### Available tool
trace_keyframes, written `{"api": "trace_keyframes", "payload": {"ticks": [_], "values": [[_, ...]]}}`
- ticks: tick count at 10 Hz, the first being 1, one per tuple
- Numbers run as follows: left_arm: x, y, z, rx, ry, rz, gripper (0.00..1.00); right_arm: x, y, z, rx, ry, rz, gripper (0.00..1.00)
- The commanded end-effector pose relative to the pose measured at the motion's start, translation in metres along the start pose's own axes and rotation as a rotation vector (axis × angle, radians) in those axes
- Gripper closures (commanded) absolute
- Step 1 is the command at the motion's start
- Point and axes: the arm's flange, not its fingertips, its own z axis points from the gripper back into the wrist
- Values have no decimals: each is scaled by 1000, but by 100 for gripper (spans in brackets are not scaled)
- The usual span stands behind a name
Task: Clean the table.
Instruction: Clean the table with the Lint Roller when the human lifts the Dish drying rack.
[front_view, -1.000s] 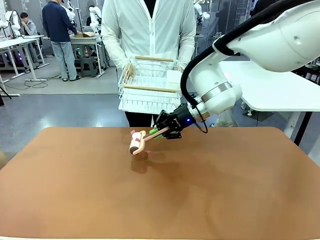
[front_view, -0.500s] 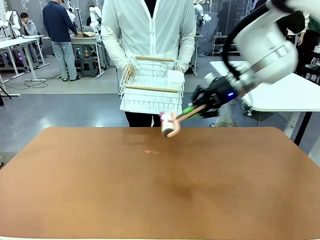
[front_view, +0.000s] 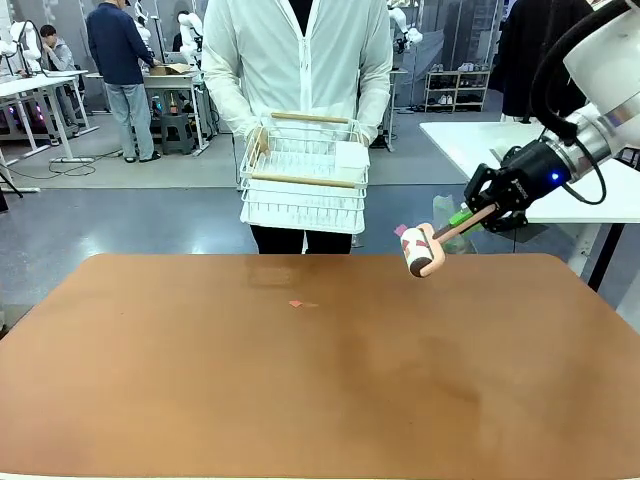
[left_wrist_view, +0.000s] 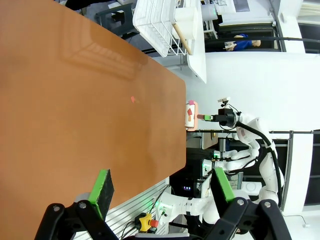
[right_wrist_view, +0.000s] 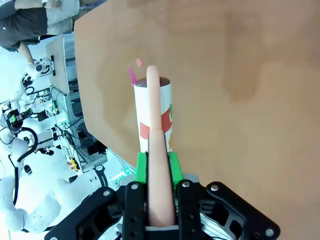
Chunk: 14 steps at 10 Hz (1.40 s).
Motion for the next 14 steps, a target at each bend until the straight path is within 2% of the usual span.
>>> {"api": "trace_keyframes", "payload": {"ticks": [1, 2, 10, 12, 14], "values": [[-2, 0, 3, -13, 7, -12, 0, 2, 6, 2, 25, -49, 10, 79], [-2, 0, 3, -13, 7, -12, 0, 0, 0, 0, 0, 0, 0, 79], [-2, 0, 3, -13, 7, -12, 0, 2, -2, 0, 0, -8, -4, 79], [-2, 0, 3, -13, 7, -12, 0, 21, -2, -5, -59, -59, -1, 79], [-2, 0, 3, -13, 7, -12, 0, 45, -6, -13, -50, -60, -30, 79]]}}
